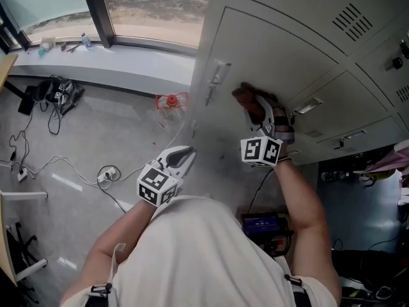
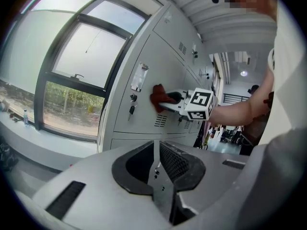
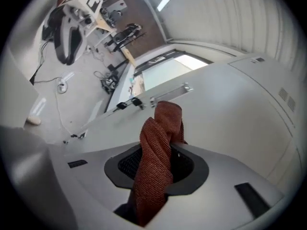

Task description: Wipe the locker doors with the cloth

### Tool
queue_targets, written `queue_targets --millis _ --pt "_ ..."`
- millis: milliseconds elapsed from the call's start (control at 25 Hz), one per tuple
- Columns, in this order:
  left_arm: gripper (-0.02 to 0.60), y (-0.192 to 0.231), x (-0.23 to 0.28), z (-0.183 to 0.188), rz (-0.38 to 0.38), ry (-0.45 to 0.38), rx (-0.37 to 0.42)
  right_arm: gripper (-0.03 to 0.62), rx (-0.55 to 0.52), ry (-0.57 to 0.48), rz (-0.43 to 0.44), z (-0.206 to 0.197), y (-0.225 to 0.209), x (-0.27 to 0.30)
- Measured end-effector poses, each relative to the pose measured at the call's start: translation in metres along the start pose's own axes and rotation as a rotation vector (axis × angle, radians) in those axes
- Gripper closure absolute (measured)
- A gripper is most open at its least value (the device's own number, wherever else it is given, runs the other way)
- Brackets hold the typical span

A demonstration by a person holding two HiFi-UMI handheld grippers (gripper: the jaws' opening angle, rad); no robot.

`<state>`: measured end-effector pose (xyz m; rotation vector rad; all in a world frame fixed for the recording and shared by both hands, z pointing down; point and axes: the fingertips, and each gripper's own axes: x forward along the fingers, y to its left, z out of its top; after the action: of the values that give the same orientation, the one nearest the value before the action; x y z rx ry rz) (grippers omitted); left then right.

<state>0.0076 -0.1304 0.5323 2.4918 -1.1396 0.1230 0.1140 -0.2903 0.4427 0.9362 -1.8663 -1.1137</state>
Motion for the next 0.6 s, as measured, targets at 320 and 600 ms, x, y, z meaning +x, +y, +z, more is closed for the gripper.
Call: queue_targets --millis 320,600 --pt "0.54 0.012 -0.031 -0.007 0.099 -0.023 -0.037 0.474 -0.21 0.145 0.401 -0.035 0.147 0.038" --pt "0.54 0.031 -0.055 -0.018 0.167 -0.022 -0.071 0.474 0.207 -0.084 0.008 0.054 0.014 0.029"
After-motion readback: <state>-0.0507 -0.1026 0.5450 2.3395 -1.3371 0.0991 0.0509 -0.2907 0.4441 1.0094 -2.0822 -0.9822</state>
